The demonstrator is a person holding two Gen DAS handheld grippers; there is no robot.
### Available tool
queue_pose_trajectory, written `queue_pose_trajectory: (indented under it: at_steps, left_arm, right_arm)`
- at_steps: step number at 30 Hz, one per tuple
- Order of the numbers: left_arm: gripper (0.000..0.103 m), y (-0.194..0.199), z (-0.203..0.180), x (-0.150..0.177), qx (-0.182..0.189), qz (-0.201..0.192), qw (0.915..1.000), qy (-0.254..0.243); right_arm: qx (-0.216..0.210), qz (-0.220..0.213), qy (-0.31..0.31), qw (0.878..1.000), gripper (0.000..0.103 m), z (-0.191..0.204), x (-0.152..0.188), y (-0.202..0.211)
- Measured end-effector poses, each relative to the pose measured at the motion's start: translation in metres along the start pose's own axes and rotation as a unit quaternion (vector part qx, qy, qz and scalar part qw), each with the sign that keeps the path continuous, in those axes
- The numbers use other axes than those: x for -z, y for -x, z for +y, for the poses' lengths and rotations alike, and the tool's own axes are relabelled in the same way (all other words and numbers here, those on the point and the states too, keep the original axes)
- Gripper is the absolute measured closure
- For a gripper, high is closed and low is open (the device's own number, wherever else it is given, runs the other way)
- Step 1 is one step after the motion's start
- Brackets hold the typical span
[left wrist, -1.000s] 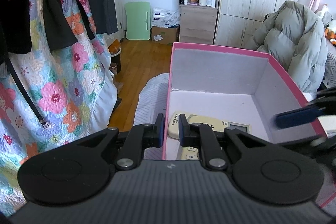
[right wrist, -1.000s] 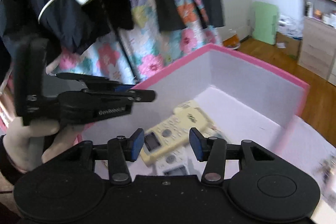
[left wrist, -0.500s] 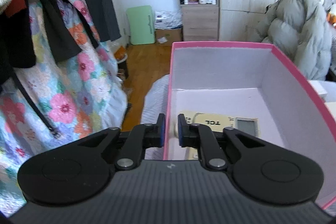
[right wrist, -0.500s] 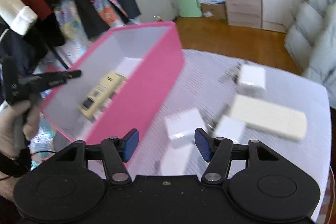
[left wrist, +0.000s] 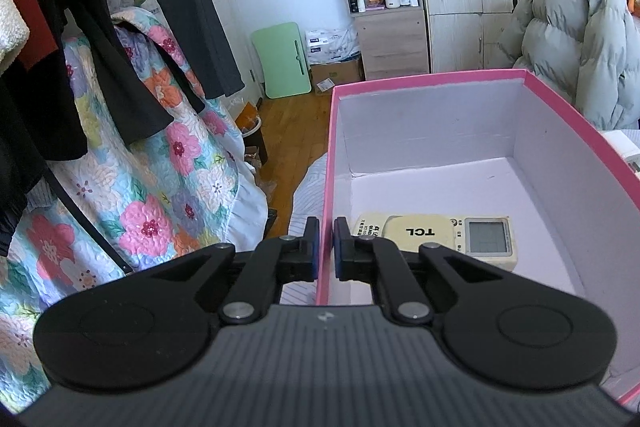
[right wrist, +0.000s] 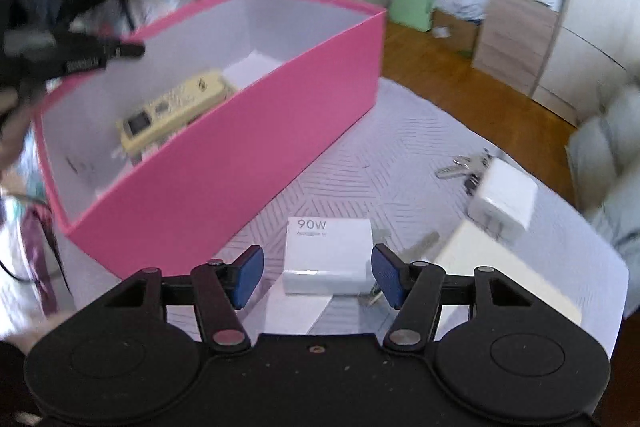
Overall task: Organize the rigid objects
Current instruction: 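Move the right tool back to the bed and grasp the large white charger, then carry the large white charger into the pink box with the right tool and open it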
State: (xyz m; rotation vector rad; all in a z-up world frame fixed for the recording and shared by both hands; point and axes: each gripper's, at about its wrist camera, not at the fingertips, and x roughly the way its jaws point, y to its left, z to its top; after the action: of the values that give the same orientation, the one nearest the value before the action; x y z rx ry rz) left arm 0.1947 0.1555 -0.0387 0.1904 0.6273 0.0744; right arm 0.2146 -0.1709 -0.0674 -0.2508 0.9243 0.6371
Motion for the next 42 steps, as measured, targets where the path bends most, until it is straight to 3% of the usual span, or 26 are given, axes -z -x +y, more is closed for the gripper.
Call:
queue_pose_trajectory:
  at_steps: [6,8,16,28,36,42]
  left_arm:
    - [0.097,0.001,0.005,-0.001,0.002,0.0,1.0,0.008]
    - [0.097,0.0,0.005,-0.001,0.003,0.001,1.0,0.009]
    - [0.097,-0.001,0.007,-0.002,0.001,0.001,1.0,0.006]
    - [0.097,-0.004,0.005,-0.001,0.007,0.008,0.9999,0.01]
    - [0.097,-0.002,0.005,0.001,0.014,0.001,0.9997,0.021]
    - [0.097,-0.002,0.005,0.001,0.015,0.001,0.9996,0.022]
  right_arm:
    - [-0.003,0.088,0.05,0.995,0.036,-0.002,-0.022,-0.037]
    - [-0.005,0.096,0.043,0.994,0.037,-0.003,-0.023,-0.046]
    - [-0.004,0.045,-0.003,0.999,0.041,-0.002,-0.021,-0.033]
    - [0.004,-0.041,-0.009,0.999,0.041,0.017,-0.033,0.045]
    - [-0.055,-0.094,0.002,0.994,0.041,0.039,-0.069,0.066]
    - [-0.098,-0.061,0.047,0.992,0.041,0.07,-0.1,0.032]
